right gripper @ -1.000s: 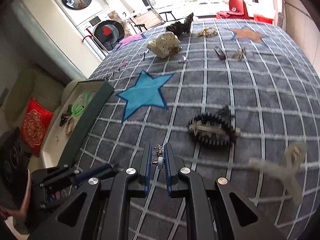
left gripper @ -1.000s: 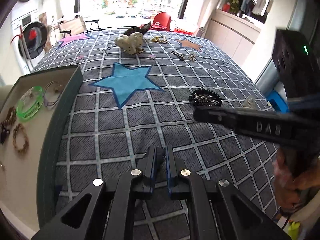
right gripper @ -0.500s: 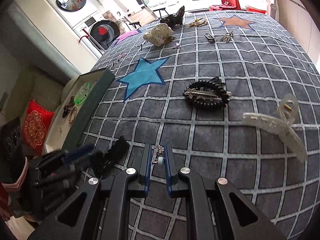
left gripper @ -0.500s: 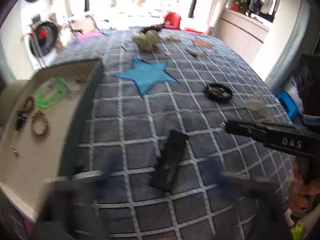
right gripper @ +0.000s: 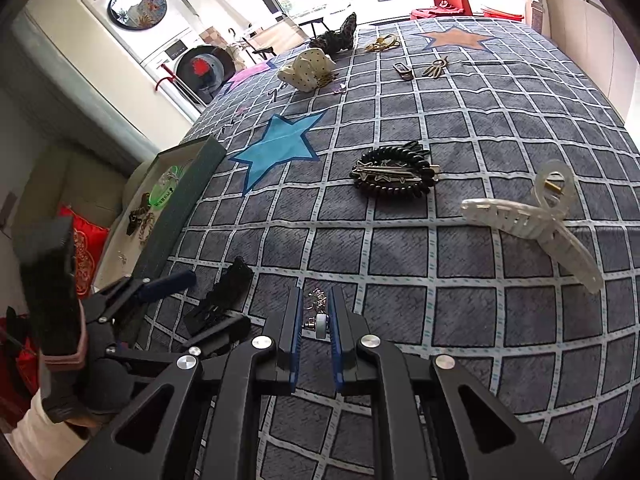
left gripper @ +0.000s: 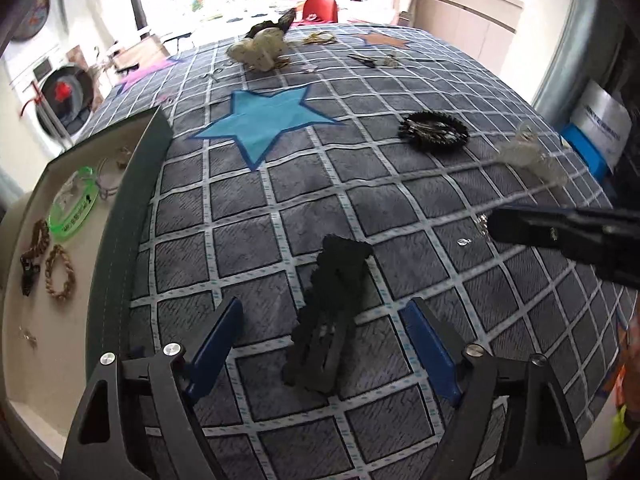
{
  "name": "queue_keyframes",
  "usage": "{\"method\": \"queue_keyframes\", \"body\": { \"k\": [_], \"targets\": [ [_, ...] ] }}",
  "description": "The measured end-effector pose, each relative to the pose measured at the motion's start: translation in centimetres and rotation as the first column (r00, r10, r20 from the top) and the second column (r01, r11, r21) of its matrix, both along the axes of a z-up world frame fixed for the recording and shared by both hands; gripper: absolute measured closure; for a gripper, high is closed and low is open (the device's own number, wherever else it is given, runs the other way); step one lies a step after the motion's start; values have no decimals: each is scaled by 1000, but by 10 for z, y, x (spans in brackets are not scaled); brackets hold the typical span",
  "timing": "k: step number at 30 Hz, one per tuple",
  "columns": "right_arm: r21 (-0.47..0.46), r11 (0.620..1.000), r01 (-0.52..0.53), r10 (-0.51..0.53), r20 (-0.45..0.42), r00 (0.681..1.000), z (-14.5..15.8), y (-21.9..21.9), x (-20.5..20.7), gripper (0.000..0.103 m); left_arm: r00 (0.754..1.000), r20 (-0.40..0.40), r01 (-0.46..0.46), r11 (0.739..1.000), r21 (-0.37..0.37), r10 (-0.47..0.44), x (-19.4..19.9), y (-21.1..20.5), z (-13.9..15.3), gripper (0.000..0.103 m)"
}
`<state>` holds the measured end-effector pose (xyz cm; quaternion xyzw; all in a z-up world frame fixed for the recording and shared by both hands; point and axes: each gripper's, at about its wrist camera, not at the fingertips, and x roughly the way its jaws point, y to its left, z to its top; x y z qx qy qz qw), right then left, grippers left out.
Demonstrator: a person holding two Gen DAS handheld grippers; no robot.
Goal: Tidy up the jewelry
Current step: 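Carry the black clip and small keychain into the box tray and release both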
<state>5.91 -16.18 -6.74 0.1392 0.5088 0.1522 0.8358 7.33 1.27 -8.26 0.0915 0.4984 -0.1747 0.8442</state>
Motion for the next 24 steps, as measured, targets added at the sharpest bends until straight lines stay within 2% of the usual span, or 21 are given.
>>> {"method": "queue_keyframes", "body": {
  "k": [1,3,5,12,24],
  "targets": [
    [1,1000,0,0,0,1000,0,0,-1,89,1000,-6,12,1000,0,-12,-1,-2,0,20],
    [3,1000,2,-2,1,1000,0,0,-2,89,999,-3,40,999,-3,-40,-5,-5,2,35],
    [6,1000,3,-3,2,1000,1,1,-3,89,998,2,66,998,-3,-66,-6,-10,5,72],
    [13,1000,6,-6,17,1000,6,0,-10,89,1000,-7,23,998,-52,-23,-10,-8,9,72],
    [19,1000,-10,9,37,999,21,7,-15,89,993,84,-75,993,-88,83,-25,13,48,72]
  ]
}}
